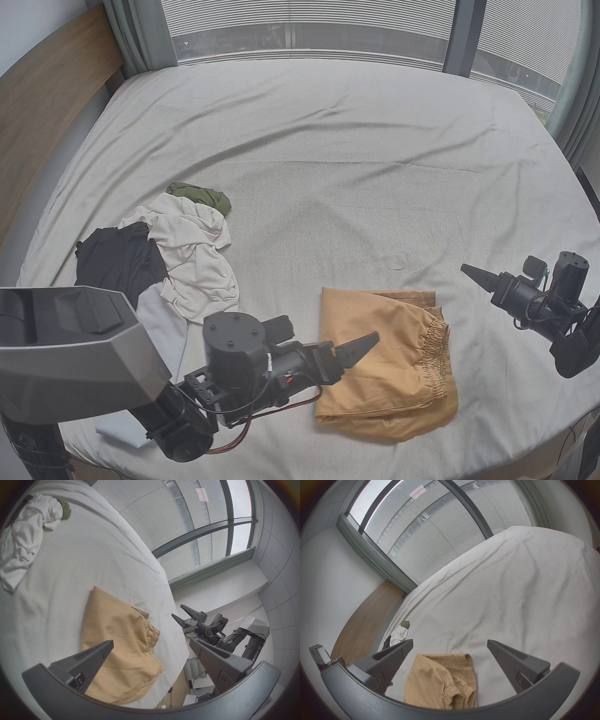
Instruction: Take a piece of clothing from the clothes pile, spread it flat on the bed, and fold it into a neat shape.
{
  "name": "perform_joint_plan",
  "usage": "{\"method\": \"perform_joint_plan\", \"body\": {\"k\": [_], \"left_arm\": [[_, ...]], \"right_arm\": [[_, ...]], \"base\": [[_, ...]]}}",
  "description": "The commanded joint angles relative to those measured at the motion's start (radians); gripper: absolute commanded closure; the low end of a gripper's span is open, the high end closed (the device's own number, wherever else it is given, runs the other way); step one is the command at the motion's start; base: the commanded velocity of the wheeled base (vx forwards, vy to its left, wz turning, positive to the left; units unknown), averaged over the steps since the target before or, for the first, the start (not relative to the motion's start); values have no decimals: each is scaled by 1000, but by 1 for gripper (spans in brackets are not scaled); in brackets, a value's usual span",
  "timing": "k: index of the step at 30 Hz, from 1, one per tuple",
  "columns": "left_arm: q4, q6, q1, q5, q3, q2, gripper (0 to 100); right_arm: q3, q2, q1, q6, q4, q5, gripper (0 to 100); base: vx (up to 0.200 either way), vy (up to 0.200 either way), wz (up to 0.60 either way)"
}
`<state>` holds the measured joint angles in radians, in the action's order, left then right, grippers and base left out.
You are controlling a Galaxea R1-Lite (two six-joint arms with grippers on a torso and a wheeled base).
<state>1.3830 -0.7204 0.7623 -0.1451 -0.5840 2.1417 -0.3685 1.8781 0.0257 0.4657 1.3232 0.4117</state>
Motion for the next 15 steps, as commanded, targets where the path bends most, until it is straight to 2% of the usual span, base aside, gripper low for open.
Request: {"method": "perform_joint_plan", "body": {"k": [1,5,9,15], "left_arm": [[96,49,-77,-1,125,-39,0],[168,53,-120,-7,196,-36,0],[168,56,-150,-8,231,-34,0],[168,88,-155,-8,237,-39,0]], "right_arm": [[80,-13,28,-53,-10,1,0],[146,-45,62,-76,-22,1,0],[183,-42,62,-104,-62,1,0],[257,-40,63,-141,-67,1,0]], "base": [[0,0,0],[0,0,0],[0,0,0],[0,0,0]]}}
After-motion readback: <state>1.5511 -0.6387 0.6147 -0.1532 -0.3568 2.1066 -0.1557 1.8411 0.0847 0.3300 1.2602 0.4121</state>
